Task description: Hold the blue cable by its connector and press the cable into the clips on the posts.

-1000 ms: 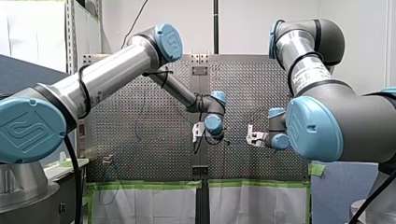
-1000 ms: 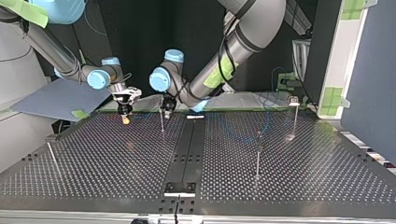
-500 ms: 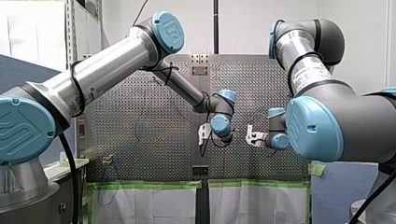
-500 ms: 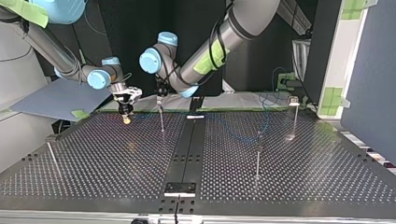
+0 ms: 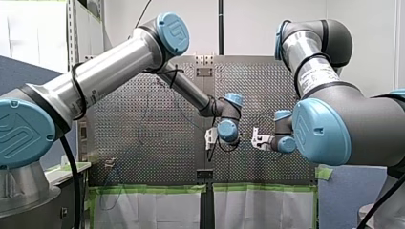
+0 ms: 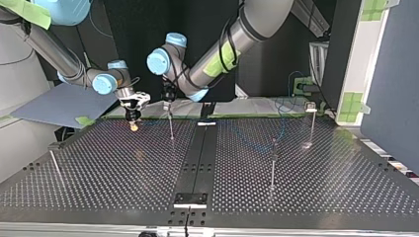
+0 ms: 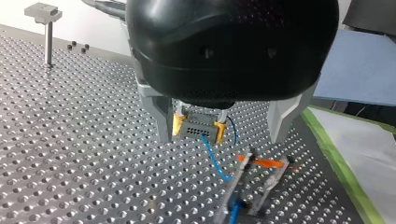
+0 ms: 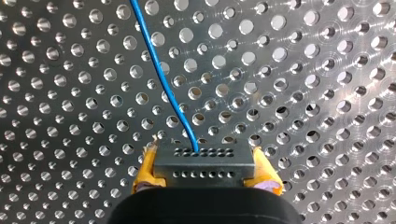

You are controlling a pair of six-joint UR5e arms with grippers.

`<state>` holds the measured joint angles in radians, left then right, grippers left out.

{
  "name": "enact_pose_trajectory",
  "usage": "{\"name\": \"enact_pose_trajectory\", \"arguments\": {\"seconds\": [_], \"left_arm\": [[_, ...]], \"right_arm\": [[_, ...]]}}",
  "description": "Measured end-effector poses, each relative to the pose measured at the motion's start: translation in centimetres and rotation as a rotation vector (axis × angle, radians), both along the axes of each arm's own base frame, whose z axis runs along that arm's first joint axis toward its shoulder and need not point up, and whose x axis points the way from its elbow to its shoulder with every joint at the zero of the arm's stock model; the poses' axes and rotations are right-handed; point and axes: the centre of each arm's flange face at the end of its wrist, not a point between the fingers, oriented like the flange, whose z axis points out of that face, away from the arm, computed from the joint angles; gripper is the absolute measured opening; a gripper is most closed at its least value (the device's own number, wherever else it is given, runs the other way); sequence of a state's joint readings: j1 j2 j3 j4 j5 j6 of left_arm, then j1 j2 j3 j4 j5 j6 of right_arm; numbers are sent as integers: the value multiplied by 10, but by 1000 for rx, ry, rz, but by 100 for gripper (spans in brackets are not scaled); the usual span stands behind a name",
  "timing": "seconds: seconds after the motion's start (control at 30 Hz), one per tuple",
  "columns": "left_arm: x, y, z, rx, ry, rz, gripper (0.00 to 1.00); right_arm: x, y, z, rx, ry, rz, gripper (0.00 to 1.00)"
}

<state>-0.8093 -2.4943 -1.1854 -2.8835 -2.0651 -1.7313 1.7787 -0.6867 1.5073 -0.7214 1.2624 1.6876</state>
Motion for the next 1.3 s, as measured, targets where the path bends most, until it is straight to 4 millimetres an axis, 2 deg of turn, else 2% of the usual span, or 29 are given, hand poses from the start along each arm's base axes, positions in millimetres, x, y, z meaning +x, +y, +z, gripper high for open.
{"name": "enact_pose_trajectory", "arguments": {"seconds": [0.13, 0.37, 0.73, 1.3], "left_arm": [[0, -1, -14, -10, 6, 3, 100], [1, -3, -20, -40, 4, 7, 100], [1, -2, -44, -44, 13, 11, 100], [8, -2, -45, -75, -11, 19, 100]], "right_arm": [[0, 0, 0, 0, 0, 0, 0], [0, 0, 0, 0, -1, 0, 0], [-1, 0, 0, -1, -2, -1, 0], [-3, -1, 0, 0, -3, -5, 0]]}}
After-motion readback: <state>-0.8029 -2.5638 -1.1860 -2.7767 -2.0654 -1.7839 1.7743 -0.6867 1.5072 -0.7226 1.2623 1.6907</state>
